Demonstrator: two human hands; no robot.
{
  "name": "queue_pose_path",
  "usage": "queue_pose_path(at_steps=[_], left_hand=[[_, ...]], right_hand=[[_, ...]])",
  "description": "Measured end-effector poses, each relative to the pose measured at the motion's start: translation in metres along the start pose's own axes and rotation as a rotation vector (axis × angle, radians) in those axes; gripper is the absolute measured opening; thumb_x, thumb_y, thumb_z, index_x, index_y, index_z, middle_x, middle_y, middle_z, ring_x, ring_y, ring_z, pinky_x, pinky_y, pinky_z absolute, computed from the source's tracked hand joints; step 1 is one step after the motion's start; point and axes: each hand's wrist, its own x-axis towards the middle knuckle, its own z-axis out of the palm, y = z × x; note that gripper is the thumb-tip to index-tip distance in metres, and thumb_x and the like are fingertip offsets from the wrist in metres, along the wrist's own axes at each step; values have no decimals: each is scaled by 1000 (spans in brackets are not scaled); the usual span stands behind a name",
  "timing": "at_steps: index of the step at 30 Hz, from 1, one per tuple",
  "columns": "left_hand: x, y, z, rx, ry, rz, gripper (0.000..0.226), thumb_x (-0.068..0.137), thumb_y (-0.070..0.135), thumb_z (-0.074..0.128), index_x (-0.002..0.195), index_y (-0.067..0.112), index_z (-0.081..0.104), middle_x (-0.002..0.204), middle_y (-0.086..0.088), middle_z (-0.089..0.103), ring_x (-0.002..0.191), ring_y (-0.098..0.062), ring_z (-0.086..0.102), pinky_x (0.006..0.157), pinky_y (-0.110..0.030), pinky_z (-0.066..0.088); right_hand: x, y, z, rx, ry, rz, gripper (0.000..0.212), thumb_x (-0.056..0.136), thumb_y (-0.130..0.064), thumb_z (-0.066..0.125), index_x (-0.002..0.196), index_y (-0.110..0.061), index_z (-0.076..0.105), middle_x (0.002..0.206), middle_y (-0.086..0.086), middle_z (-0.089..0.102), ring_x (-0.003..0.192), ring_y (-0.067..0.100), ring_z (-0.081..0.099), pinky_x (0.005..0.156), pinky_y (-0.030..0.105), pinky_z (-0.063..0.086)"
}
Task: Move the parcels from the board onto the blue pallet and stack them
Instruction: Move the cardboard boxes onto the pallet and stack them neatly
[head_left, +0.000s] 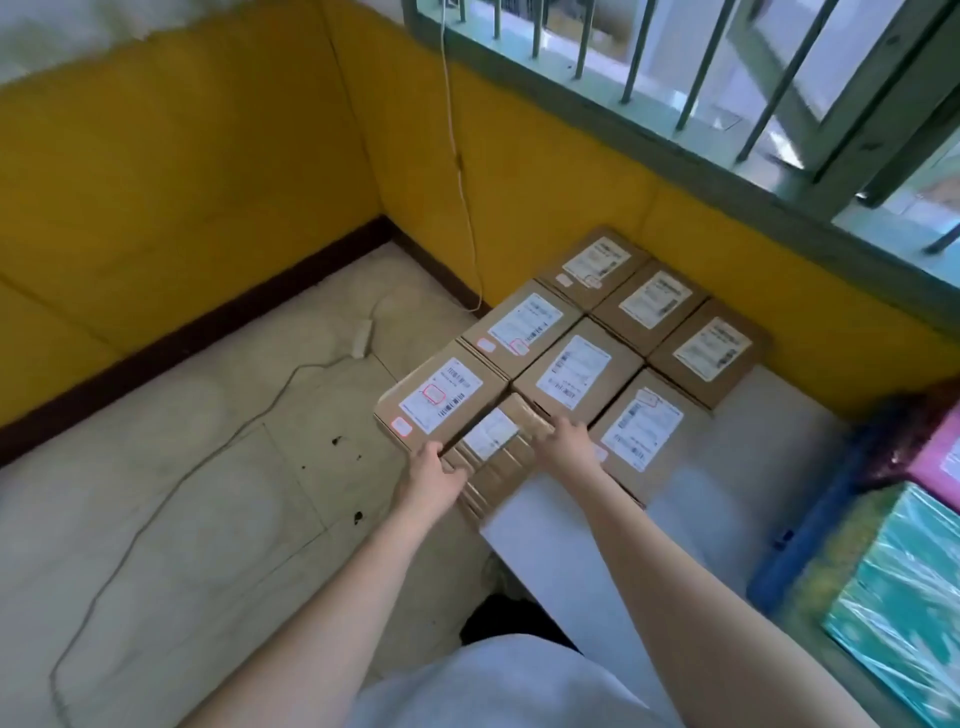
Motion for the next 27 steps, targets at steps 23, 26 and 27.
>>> queue_pose_path(at_steps=[23,26,27], left_hand=[[-22,66,-29,-207,-530,121,87,74,53,75,145,35,28,122,-5,59,95,-19,64,55,-23,52],[-59,88,-14,-133,-715,259,96,66,55,81,145,40,29,109,-2,70,86,-19,71,62,-28,58],[-73,94,-5,-136,-779,300,83,60,56,83,132,40,45,101,-1,74,81,-19,73,68,-32,58]], right_hand=[[-84,32,-84,481,530,-62,34,100,-47,38,110,-21,57,113,6,53,105,16,53,88,34,48],[-154,63,-104,479,738,-77,29,102,-41,38,109,-21,57,113,7,54,92,-4,47,77,5,35],[-179,75,-109,471,811,-66,27,102,-40,39,109,-21,57,113,6,54,93,-7,45,77,3,32]])
